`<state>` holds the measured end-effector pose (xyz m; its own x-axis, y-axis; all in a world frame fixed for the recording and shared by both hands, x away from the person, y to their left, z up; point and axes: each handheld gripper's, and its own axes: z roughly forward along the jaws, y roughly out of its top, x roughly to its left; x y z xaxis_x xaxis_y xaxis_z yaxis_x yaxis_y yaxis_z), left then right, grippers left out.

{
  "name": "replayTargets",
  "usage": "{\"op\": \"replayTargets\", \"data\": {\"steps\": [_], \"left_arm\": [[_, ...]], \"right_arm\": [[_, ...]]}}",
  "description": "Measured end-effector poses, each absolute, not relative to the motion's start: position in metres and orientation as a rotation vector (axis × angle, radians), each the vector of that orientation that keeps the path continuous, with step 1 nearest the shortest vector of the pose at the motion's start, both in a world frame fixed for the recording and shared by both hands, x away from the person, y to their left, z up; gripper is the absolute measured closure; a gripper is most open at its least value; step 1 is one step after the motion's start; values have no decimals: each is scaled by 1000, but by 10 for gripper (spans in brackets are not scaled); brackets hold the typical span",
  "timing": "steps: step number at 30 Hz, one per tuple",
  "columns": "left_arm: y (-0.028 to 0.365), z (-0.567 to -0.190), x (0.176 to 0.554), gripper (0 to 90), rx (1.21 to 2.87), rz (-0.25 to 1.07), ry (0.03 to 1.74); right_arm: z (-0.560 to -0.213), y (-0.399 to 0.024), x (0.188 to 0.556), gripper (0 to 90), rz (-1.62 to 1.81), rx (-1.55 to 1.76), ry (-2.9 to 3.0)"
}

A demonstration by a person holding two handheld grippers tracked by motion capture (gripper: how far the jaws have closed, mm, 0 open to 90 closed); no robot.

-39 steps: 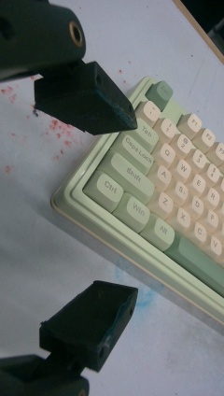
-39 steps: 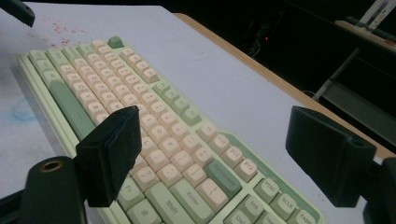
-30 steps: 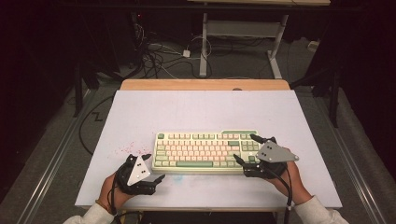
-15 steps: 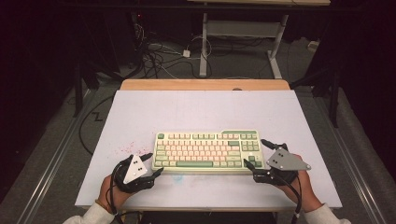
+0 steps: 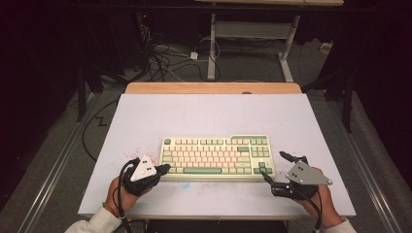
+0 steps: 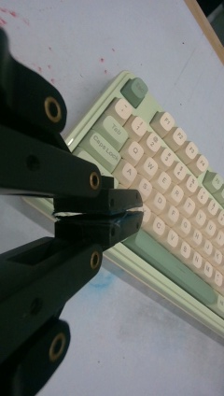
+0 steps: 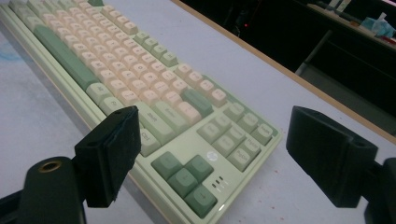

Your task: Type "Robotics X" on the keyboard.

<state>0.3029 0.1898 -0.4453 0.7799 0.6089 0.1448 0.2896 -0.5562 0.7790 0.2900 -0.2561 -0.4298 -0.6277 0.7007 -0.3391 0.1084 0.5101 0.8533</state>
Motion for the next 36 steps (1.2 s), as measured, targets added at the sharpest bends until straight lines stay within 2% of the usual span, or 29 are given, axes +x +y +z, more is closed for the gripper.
{"op": "replayTargets", "data": {"steps": [1,15,36], "left_arm": [[188,-444,305,877,2179,512,665],[153,-439,330,877,2266,418,594],[120,-448,353,878,2355,403,560]], "right_arm": [[-430,-258,289,186,1098,661,2062],[-438,-266,284,189,1073,688,2072],[-441,-263,284,193,1062,672,2090]]}}
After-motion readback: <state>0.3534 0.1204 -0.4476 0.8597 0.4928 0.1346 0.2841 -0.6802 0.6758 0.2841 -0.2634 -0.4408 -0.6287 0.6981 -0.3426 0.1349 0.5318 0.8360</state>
